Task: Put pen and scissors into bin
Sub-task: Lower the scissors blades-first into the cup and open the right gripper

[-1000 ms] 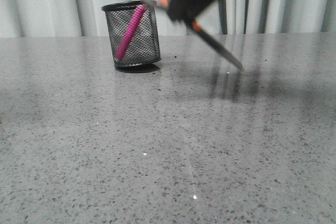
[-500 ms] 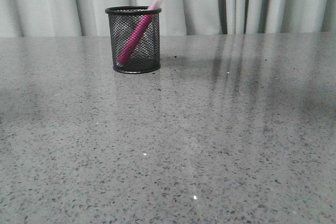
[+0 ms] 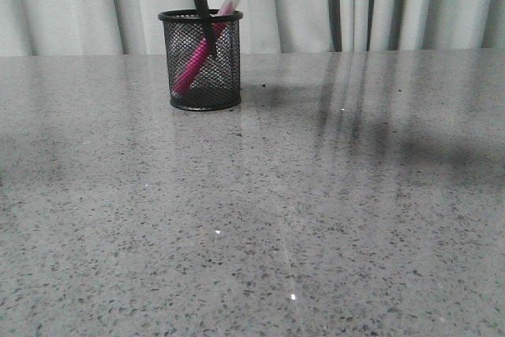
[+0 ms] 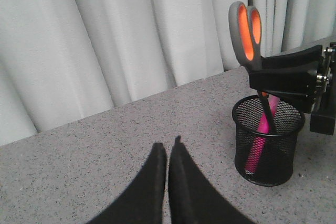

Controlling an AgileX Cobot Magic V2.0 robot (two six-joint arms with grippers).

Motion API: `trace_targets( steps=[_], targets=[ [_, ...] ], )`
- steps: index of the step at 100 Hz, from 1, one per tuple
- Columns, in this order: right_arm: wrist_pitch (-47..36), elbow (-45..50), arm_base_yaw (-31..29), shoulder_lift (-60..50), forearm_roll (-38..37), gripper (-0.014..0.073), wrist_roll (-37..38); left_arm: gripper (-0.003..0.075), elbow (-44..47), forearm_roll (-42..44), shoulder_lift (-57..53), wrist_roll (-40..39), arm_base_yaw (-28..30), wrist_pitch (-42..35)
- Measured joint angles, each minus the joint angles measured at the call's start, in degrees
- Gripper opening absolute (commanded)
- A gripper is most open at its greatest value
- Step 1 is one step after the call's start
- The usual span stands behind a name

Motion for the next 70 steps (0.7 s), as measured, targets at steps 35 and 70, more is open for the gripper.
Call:
trace_targets(
  steps=[35,70],
  targets=[
    [5.0,0.1,0.0,0.0,0.1,-0.0071,0.0,-0.0019,0.0,0.0,0.0,0.0,0.0,0.0],
    [8.5,0.4,0.0,0.0,0.1,-0.0071,0.0,-0.0019,0.0,0.0,0.0,0.0,0.0,0.3]
  ],
)
